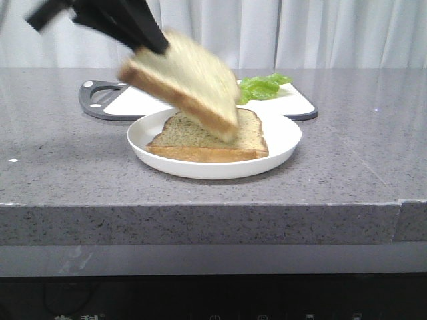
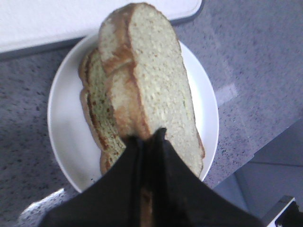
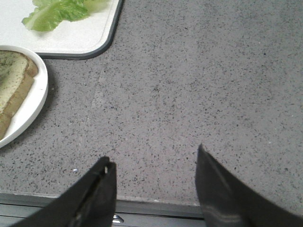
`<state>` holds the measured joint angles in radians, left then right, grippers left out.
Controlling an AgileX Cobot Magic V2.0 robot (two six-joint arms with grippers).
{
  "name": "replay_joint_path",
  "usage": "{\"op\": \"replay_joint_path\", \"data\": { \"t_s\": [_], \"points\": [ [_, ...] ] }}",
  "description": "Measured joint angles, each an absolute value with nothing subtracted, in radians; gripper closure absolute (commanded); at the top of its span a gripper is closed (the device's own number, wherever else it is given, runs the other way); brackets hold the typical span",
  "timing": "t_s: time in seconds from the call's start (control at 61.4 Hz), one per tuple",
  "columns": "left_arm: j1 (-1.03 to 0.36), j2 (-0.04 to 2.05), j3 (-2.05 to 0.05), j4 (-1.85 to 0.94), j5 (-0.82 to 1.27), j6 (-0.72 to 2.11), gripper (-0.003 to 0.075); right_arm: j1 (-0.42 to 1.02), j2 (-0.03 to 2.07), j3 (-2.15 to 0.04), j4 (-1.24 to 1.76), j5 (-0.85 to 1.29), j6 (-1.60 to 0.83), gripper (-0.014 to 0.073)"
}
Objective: Left arm grabs bread, right arm adds lettuce
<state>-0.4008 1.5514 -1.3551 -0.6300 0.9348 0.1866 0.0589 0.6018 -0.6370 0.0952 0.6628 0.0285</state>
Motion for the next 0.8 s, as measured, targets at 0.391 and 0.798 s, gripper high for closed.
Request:
{"op": "replay_joint_path", "data": {
  "t_s": [0.391, 0.798],
  "points": [
    [-0.157, 1.133, -1.125, -0.561, 0.942, 0.19, 0.0741, 0.059, 0.708, -0.672, 0.207, 0.614, 0.028, 0.0188],
    [-0.008, 0.866, -0.921, -0.464, 0.962, 0.191, 0.0741, 0.059, 1.142, -0.91, 0.367, 0.599, -0.017, 0.0071]
  ]
}}
